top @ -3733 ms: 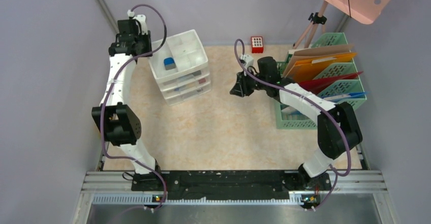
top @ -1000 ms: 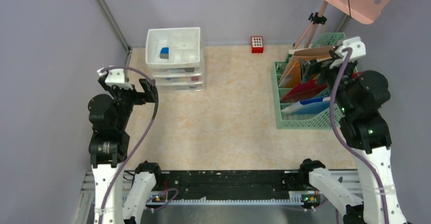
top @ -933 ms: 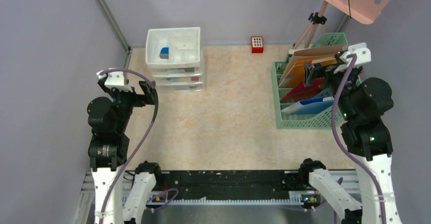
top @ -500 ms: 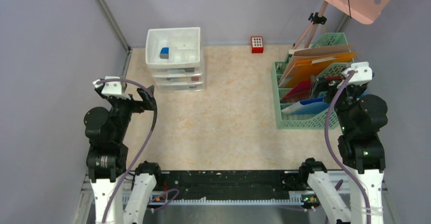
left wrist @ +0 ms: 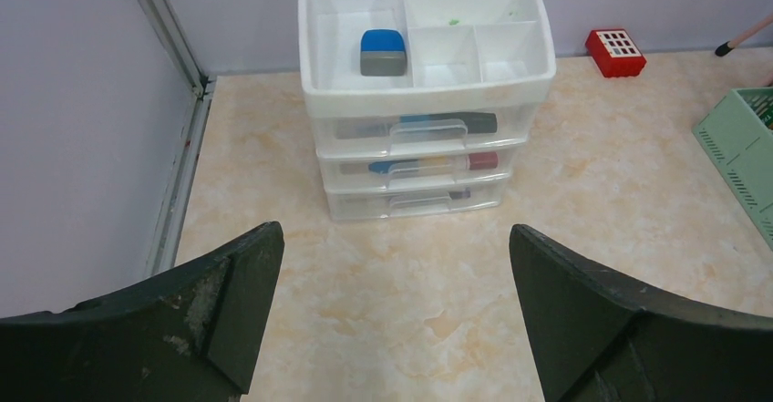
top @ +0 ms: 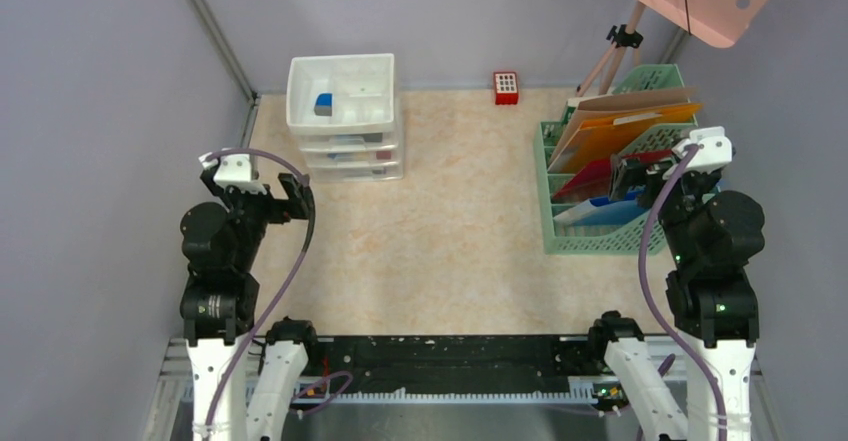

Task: Organize the desk
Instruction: Reset both arms

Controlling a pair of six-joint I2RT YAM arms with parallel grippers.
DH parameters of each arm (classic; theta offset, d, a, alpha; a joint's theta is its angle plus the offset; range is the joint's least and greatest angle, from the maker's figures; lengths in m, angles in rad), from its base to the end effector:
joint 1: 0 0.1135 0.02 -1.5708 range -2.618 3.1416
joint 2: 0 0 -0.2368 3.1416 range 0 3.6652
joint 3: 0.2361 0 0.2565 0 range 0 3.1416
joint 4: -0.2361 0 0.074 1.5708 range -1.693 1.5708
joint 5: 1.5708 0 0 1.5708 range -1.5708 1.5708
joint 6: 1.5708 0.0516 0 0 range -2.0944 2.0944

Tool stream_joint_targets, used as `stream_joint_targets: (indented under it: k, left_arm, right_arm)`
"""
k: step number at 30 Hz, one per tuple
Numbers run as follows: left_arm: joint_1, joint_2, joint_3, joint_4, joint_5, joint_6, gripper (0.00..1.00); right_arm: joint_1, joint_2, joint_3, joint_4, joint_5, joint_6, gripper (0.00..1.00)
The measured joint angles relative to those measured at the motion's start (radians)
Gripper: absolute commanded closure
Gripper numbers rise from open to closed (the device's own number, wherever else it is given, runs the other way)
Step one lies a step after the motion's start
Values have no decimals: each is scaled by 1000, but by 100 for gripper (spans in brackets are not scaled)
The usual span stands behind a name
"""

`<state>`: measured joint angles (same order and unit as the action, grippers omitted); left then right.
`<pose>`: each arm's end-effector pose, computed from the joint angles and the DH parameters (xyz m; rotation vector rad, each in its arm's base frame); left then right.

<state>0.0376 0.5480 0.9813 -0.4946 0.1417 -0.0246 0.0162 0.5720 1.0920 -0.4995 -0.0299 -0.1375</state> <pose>0.1440 -0.0019 0.3884 0.0580 1.6315 -0.1056 0.1330 0.0037 0.4202 -0.1426 1.5442 -0.0728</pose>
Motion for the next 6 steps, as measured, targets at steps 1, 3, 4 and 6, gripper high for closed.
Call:
stream_joint_targets:
  k: [1, 3, 4, 6]
  left_arm:
    - [0, 0, -2, 0, 0, 0, 1]
    - [0, 0, -4, 0, 0, 0, 1]
    - [0, 0, -4, 0, 0, 0, 1]
    - [0, 0, -5, 0, 0, 0, 1]
  right_arm:
    - [0, 0, 0, -2, -2, 0, 2]
    - [-2, 0, 0, -3, -5, 0, 2]
    - [-9, 0, 0, -3, -8, 0, 2]
    - [-23, 0, 0, -3, -11, 0, 2]
